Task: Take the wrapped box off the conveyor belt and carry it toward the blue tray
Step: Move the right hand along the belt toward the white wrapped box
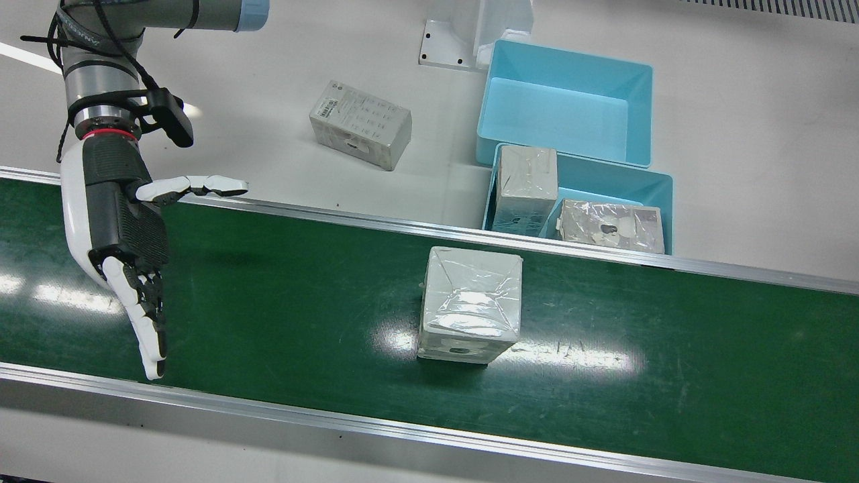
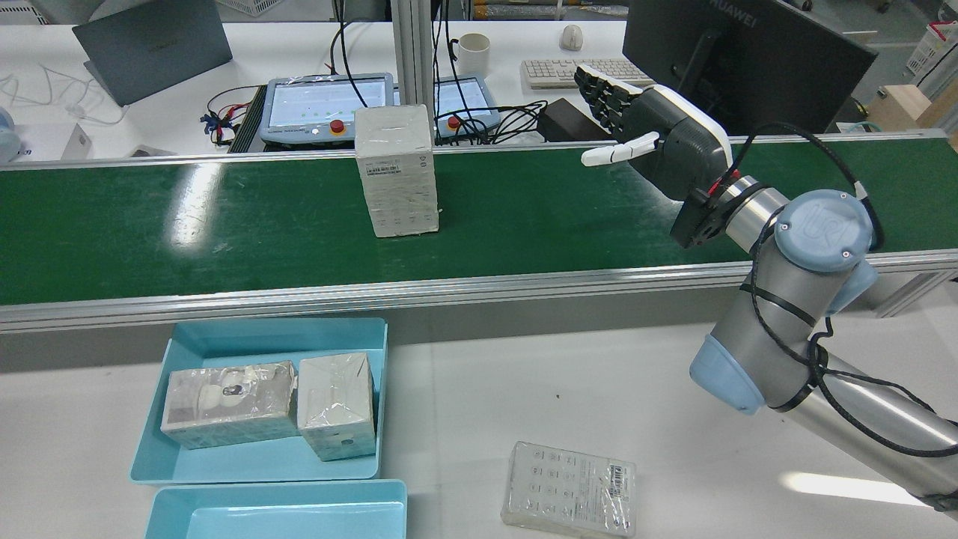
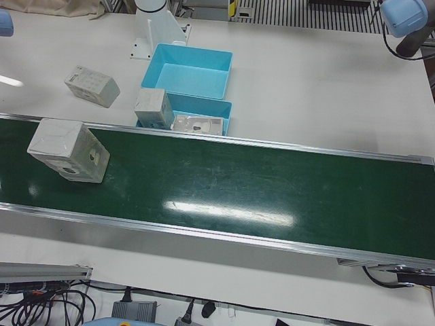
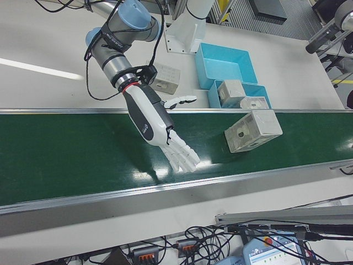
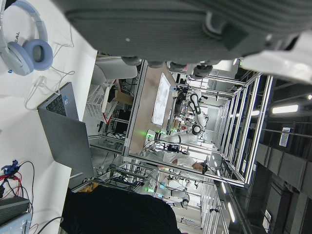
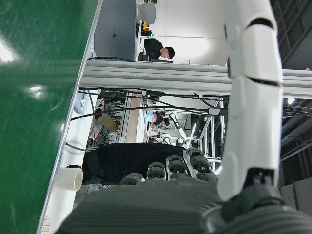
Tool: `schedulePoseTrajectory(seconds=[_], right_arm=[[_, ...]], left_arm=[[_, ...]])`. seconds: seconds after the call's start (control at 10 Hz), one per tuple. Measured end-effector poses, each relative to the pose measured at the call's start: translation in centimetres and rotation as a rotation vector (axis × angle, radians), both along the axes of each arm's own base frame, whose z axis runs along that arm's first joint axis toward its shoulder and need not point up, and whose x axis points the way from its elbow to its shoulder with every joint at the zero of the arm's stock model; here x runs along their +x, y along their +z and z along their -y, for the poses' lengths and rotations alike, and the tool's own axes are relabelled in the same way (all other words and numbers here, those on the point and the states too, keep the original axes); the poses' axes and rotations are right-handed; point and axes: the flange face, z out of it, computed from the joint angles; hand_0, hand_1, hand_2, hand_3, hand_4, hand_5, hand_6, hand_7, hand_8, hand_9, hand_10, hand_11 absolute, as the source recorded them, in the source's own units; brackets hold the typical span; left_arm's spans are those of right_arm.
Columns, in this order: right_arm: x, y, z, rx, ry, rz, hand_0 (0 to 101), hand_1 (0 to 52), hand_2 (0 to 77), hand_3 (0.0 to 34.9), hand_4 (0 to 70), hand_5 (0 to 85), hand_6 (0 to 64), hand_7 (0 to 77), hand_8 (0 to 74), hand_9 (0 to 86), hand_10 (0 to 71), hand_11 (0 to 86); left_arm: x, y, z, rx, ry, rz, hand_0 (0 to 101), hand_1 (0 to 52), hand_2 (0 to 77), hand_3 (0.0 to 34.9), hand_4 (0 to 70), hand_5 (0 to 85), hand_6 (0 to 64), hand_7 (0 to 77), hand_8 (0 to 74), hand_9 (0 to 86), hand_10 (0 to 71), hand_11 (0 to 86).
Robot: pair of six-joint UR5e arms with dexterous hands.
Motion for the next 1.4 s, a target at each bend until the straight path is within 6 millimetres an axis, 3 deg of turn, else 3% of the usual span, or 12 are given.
schedulePoseTrajectory(seconds=[0.1, 0.4, 0.6, 0.8, 1.1, 1.4], right_arm=[[0.0, -0.1, 0.1, -0.001, 0.004, 0.001, 47, 12.5, 13.1, 0.0, 9.8, 0.5, 0.0, 0.0, 3.8, 3.8, 0.0, 1.6], [-0.4, 0.1, 0.7, -0.013, 0.011, -0.002, 47, 12.5, 13.1, 0.0, 10.9, 0.5, 0.0, 0.0, 3.8, 3.8, 0.0, 1.6], [1.0, 0.3, 0.7, -0.02, 0.028, -0.006, 47, 13.1, 13.6, 0.0, 10.9, 0.5, 0.0, 0.0, 3.8, 3.8, 0.0, 1.6], [3.9, 2.1, -1.1, -0.035, 0.037, -0.012, 47, 13.1, 13.1, 0.0, 10.9, 0.5, 0.0, 0.0, 3.3, 3.8, 0.0, 1.6], [8.5, 3.8, -6.2, -0.103, 0.022, -0.079, 47, 15.8, 10.9, 0.0, 9.3, 0.5, 0.0, 0.0, 4.4, 3.3, 0.0, 1.1], [15.6, 4.1, -10.3, -0.173, 0.043, -0.213, 47, 14.2, 8.2, 0.0, 6.5, 0.5, 0.0, 0.0, 4.4, 3.3, 0.0, 1.1]], left_arm=[[0.0, 0.0, 0.0, 0.0, 0.0, 0.0, 0, 0.0, 0.5, 0.0, 0.0, 1.1, 0.0, 0.0, 0.0, 0.0, 0.0, 0.0], [0.0, 0.0, 0.0, 0.0, 0.0, 0.0, 0, 0.0, 1.1, 0.0, 0.0, 1.1, 0.0, 0.0, 0.0, 0.0, 0.0, 0.0], [0.0, 0.0, 0.0, 0.0, 0.0, 0.0, 0, 0.0, 1.1, 0.0, 0.0, 1.1, 0.0, 0.0, 0.0, 0.0, 0.5, 0.0], [0.0, 0.0, 0.0, 0.0, 0.0, 0.0, 0, 0.0, 0.5, 0.0, 0.0, 1.6, 0.0, 0.0, 0.0, 0.0, 0.0, 0.0], [0.0, 0.0, 0.0, 0.0, 0.0, 0.0, 0, 0.0, 0.5, 0.0, 0.0, 1.1, 0.0, 0.0, 0.0, 0.0, 0.0, 0.0], [0.0, 0.0, 0.0, 0.0, 0.0, 0.0, 0, 0.0, 0.5, 0.0, 0.0, 1.1, 0.0, 0.0, 0.0, 0.0, 0.0, 0.0]])
